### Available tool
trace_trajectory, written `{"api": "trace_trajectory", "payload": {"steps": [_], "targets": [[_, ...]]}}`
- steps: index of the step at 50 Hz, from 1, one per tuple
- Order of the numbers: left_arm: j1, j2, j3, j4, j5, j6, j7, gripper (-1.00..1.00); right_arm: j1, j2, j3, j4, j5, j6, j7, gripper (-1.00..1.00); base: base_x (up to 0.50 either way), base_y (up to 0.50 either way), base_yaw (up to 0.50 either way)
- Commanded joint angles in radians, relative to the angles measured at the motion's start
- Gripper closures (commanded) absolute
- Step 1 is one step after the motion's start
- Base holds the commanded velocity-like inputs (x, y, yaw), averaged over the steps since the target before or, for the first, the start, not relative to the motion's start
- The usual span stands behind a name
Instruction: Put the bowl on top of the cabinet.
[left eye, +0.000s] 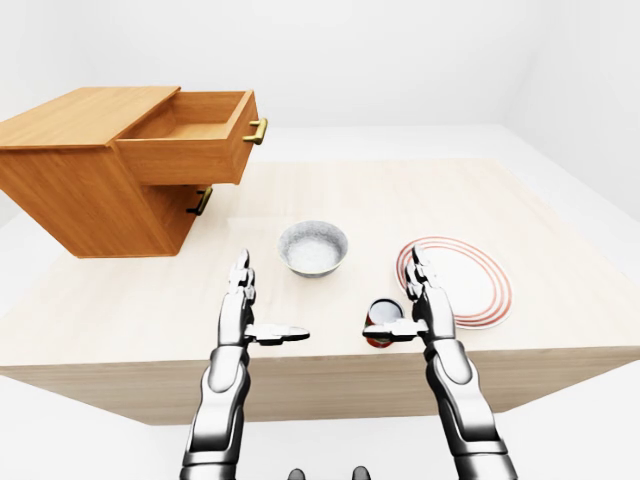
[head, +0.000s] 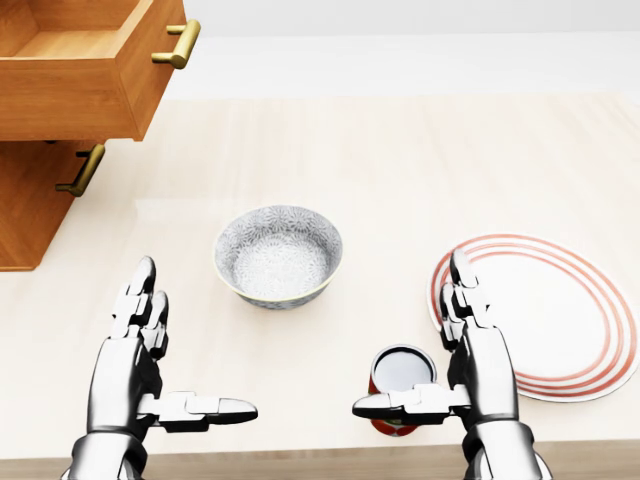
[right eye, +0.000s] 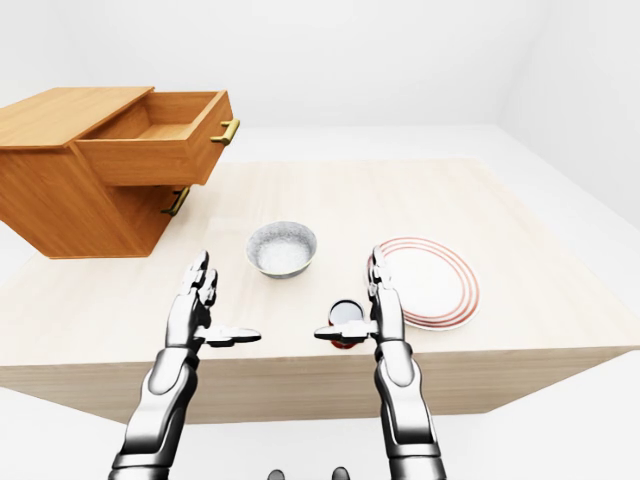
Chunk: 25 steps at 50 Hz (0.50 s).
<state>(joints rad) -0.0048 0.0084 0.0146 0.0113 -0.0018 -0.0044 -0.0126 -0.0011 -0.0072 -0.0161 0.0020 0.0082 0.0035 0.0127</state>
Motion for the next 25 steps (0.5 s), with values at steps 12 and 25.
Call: {"api": "trace_trajectory", "payload": {"steps": [12,25], "targets": [[-0.009,0.014,0.024,0.028,0.003,-0.008,-0.022,-1.00,-0.005,-0.012,-0.021,0.025,-0.005,-0.009,0.011,-1.00,0.00,0.00,0.00],[0.002,0.041,0.117,-0.240,-0.106,0.092,-0.019,-1.00,-0.037,-0.024,-0.076,-0.129,0.025,0.084,-0.027,-1.00,0.00,0.00,0.00]]}}
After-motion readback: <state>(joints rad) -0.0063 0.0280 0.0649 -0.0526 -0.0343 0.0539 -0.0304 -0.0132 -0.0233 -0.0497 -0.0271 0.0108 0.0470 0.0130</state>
